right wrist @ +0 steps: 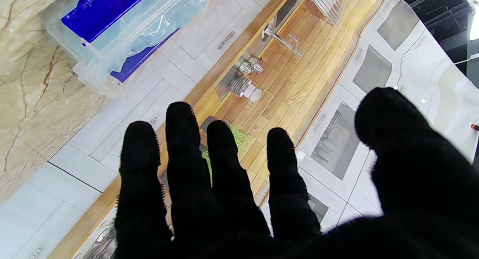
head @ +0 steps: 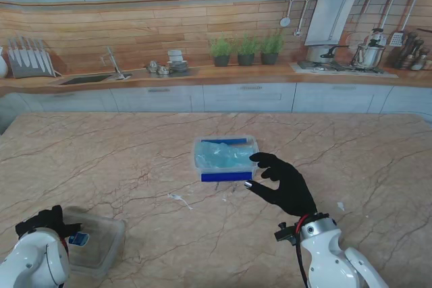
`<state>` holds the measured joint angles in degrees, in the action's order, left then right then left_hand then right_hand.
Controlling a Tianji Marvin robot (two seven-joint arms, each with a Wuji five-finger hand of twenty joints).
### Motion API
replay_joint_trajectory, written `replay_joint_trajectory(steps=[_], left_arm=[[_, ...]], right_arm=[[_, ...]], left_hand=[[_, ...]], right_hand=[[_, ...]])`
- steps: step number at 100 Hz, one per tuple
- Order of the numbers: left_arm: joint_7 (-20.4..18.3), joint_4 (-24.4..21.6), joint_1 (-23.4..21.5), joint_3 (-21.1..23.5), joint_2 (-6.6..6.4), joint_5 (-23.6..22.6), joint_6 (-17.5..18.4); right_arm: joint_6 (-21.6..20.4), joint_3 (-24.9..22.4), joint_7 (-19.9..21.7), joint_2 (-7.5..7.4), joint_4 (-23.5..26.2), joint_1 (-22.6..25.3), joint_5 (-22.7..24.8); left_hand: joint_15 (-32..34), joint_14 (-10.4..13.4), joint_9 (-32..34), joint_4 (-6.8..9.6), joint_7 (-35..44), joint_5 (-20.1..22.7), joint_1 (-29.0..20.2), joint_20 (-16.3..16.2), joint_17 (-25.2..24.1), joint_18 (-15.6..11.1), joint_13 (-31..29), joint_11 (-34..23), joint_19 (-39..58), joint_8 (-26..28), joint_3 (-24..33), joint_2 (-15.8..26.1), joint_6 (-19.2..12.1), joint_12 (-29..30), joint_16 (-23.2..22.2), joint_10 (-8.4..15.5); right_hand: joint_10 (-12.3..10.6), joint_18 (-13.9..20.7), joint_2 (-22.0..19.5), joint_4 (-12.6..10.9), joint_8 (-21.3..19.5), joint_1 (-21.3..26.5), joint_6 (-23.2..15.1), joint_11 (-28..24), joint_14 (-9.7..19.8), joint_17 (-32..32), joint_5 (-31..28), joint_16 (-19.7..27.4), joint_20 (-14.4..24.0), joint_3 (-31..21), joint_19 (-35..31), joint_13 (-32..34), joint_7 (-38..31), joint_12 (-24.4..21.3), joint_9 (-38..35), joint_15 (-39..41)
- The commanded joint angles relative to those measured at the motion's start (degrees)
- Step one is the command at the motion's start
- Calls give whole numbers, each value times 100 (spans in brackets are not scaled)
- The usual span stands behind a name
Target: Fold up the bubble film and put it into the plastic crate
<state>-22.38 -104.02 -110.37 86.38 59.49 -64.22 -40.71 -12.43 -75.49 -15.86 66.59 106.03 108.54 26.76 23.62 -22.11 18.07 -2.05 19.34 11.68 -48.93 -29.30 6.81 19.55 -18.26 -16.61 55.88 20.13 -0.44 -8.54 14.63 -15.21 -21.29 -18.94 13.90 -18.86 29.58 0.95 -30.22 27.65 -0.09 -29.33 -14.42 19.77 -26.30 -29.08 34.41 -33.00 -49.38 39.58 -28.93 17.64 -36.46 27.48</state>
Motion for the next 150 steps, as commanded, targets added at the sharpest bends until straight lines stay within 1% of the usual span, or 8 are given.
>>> replay_joint_trajectory(steps=[1,31,50,63,80,96,125,150], left_arm=[[-51,136,-30,-90,16,123,1],[-234,114,184,-399,-88,909,-293],[-423,58,275,-622,-128,758,-422],[-355,13,308,-748,-112,656,-426],[-491,-26,437,-900,-137,558,-503],[-465,-68,564,-1057,-165,787,-612],[-157,-179,681,-1188,-130,1061,-693],[-126,-227,822,-1395,-139,1189,-717]], right_arm=[[-9,1,-5,20,26,31,1],[-9,-8,11,23,28,40,-47],[-6,-17,-4,28,46,58,-64],[7,-24,28,25,55,65,-96],[28,-19,22,34,83,86,-159],[17,-44,-81,52,109,144,-127],[-47,-82,-186,76,99,176,-140],[-41,-79,-206,82,100,177,-163]], left_hand=[[172,27,-127,151,-174,-27,-52,-33,73,12,-130,-17,145,-90,35,-72,-22,58,26,-232],[1055,-311,-38,187,-223,-63,-285,-495,506,302,-814,-181,995,-288,113,-114,103,-9,-422,-439],[1848,-306,642,199,50,151,-358,-937,1192,379,-1590,-682,1803,-202,210,-217,228,-294,-723,-532],[2270,-302,1061,198,378,343,-336,-1150,1604,410,-2000,-1097,2229,-32,317,-311,324,-635,-801,-500],[2312,-335,1061,193,481,350,-333,-1175,1538,418,-1957,-1190,2242,5,367,-323,310,-778,-812,-401],[2297,-374,993,190,515,365,-335,-1204,1436,438,-1847,-1159,2234,3,411,-342,306,-854,-830,-411],[2260,-379,1007,178,522,430,-322,-1216,1414,451,-1845,-1106,2201,-10,464,-367,286,-882,-829,-442],[2556,-309,1225,174,550,586,-328,-1366,1926,373,-2266,-1176,2637,-20,573,-503,330,-919,-900,-572]], right_hand=[[12,110,-281,-8,-43,49,-90,-71,61,25,-68,-59,113,187,-26,130,60,19,-144,90],[31,105,-402,-13,-36,-11,-99,-53,40,11,-76,-67,110,223,-26,121,78,14,-148,95],[43,95,-473,-24,-30,-30,-113,-33,29,-4,-143,-70,110,261,-22,119,80,8,-163,91],[52,91,-540,-29,-18,-56,-112,-15,15,-16,-131,-68,109,285,-14,106,108,4,-166,79],[73,92,-707,-43,-2,-90,-101,9,-5,-29,-93,-75,117,331,-17,91,148,-1,-136,83],[83,87,-747,-59,9,-95,-105,21,-27,-25,-75,-79,125,371,-23,93,171,-6,-138,86],[105,71,-825,-78,25,-126,-102,40,-47,-32,-44,-81,132,404,-24,89,189,-16,-117,86],[122,60,-887,-84,38,-151,-100,46,-61,-44,-54,-83,138,428,-24,78,191,-21,-122,88]])
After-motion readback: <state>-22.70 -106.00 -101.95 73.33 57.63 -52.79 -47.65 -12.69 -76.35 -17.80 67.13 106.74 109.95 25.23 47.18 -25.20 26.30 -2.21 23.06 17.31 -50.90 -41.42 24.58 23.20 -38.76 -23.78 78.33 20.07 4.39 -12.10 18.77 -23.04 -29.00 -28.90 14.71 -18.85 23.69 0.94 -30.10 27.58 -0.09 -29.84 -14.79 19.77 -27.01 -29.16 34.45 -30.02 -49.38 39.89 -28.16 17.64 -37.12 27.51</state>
